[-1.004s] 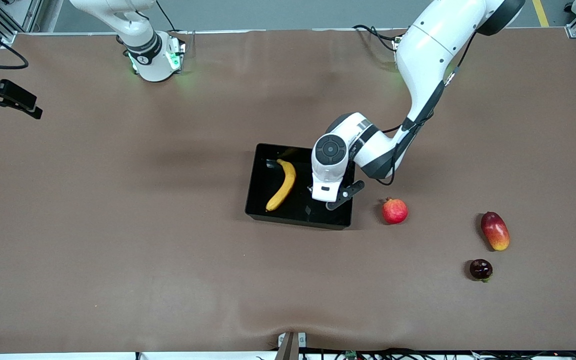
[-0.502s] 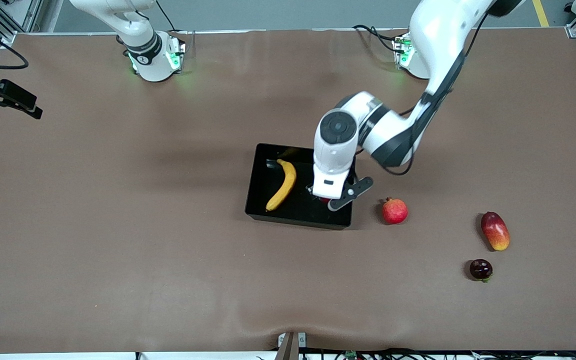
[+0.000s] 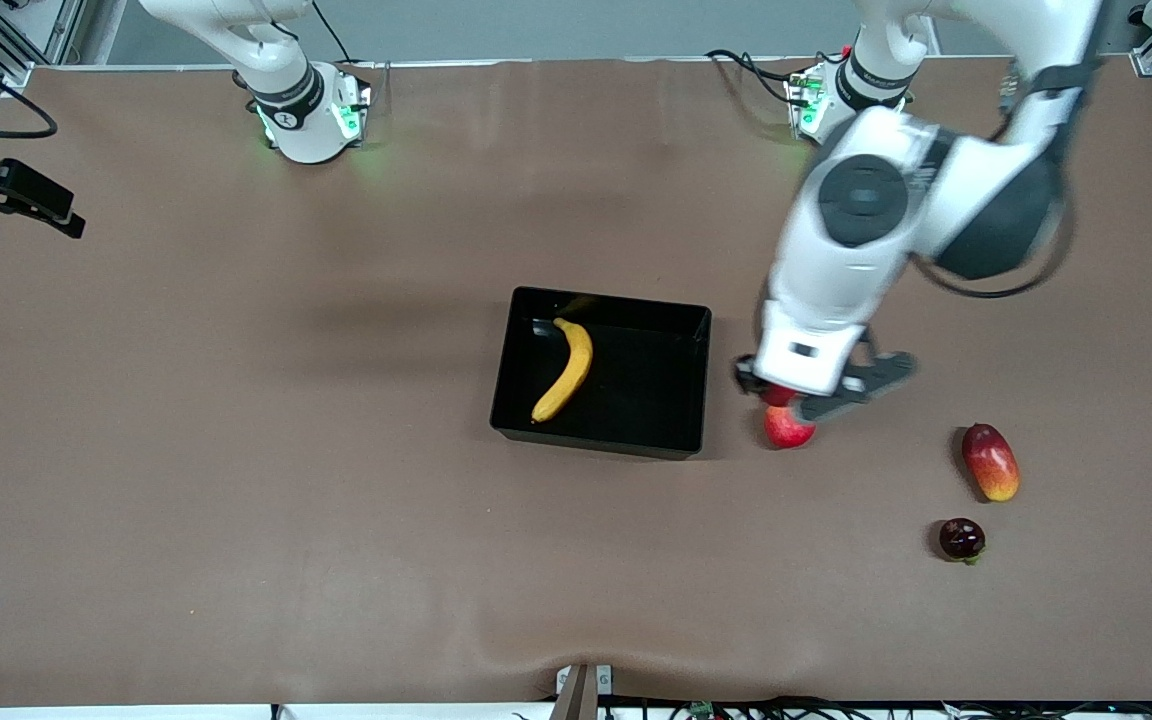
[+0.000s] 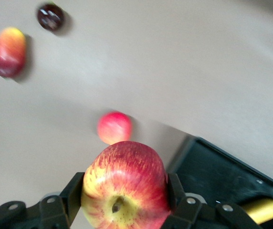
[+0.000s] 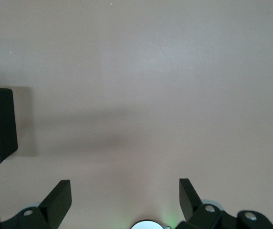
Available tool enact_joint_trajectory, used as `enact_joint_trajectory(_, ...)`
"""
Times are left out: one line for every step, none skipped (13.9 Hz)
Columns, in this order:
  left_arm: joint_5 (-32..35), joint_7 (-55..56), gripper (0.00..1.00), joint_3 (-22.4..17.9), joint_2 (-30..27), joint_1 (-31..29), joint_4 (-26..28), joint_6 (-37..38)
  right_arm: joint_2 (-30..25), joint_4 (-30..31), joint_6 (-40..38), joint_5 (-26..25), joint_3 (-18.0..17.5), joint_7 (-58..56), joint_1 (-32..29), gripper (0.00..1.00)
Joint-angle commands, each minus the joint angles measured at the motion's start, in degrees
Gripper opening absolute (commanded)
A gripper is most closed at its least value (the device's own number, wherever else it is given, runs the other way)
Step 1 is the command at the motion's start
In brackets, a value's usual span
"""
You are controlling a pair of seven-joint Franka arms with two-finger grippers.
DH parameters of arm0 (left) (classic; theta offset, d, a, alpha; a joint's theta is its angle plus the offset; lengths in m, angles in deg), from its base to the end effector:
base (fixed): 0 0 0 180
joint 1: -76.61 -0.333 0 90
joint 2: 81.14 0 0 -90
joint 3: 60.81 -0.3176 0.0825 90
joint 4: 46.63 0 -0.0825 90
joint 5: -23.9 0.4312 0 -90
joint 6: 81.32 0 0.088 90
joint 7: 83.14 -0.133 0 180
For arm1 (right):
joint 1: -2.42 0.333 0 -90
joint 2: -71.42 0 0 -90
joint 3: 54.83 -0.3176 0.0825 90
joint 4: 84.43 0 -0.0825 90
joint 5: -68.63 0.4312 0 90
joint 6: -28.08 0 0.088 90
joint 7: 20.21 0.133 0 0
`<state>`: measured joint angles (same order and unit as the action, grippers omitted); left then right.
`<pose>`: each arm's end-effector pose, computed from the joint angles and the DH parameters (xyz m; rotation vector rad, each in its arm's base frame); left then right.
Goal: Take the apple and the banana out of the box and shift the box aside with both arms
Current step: 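Lift the apple out with the left gripper and carry it beside the mango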
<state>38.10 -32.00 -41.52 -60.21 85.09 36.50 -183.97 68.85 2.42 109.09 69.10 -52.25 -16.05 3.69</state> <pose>0.6555 -0.2815 0.4530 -2.9890 -0.5646 -0.1150 0.5692 -0.0124 0.6412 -3.1281 0.1476 0.0898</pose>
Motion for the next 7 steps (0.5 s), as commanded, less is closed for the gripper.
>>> enact_joint_trajectory(-1.62, -7.09, 0.0, 0.4, -2.3, -4.68, 1.24, 2.36, -0.15, -0.28, -0.24, 0.32, 0.15, -0.12, 0.31, 1.0)
enact_joint_trajectory(-1.62, -8.07, 0.0, 0.31, -2.3, -6.44, 1.59, 2.62, -0.15, -0.28, -0.24, 0.32, 0.15, -0.12, 0.22, 1.0)
enact_joint_trajectory(-1.62, -8.95, 0.0, 0.31, -2.3, -8.55, 2.81, 2.54, -0.15, -0.28, -0.24, 0.32, 0.15, -0.12, 0.31, 1.0)
enact_joint_trajectory(-1.62, -10.26, 0.0, 0.4, -1.95, -10.39, 3.61, 2.45, -0.15, -0.28, -0.24, 0.32, 0.15, -0.21, 0.31, 1.0)
enact_joint_trajectory(-1.62, -10.88, 0.0, 0.31, -1.6, -11.46, 4.31, 2.28, -0.15, -0.28, -0.24, 0.24, 0.15, -0.29, 0.31, 1.0)
enact_joint_trajectory(-1.62, -10.98, 0.0, 0.31, -0.99, -13.21, 5.45, 1.67, -0.15, -0.28, -0.15, 0.24, 0.15, -0.3, 0.31, 1.0)
enact_joint_trajectory(-1.45, -11.06, 0.0, 0.31, -0.46, -14.7, 7.11, -0.08, 0.11, -0.28, -0.24, 0.24, 0.15, -0.3, 0.31, 1.0)
